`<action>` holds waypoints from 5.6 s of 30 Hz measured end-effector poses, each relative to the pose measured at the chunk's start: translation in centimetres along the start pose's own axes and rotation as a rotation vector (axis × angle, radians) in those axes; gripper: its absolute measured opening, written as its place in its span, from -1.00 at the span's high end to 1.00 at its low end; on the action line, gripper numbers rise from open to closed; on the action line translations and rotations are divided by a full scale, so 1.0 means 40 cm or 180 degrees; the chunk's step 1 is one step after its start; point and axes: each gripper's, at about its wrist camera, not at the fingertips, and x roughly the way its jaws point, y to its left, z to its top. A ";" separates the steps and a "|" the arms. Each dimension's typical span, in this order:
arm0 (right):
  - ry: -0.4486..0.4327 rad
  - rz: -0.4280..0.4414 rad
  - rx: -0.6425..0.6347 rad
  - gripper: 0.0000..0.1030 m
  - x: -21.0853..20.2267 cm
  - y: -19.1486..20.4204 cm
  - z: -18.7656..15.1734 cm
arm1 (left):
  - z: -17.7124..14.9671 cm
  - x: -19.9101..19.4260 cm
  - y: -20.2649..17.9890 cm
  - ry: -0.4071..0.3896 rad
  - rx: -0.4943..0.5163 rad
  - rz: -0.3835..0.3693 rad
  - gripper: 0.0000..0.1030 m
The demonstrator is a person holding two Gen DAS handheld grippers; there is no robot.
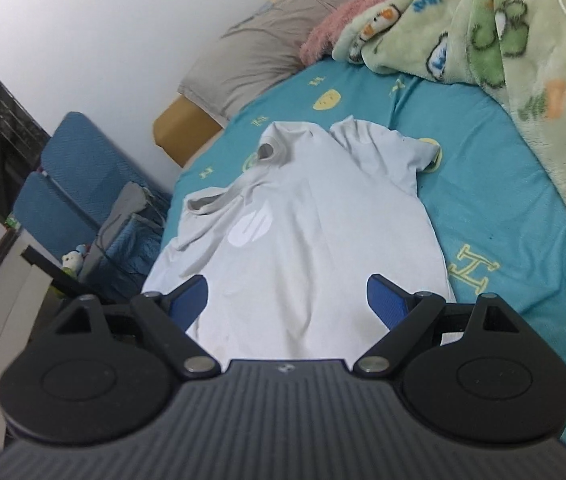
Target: Fold clothes
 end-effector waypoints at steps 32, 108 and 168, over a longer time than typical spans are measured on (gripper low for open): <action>-0.0172 -0.0311 -0.0417 -0.71 0.020 0.026 0.027 | -0.112 -0.168 -0.210 0.0659 0.2286 0.0913 -0.18; -0.0452 0.1239 0.1669 -0.43 0.612 -0.439 0.291 | -0.580 -0.190 -0.213 0.0580 0.2650 -0.0254 -0.61; 0.0012 -0.0103 -0.1922 -0.63 0.493 0.379 0.082 | -0.349 -0.191 -0.147 0.0254 0.2005 0.0073 -0.69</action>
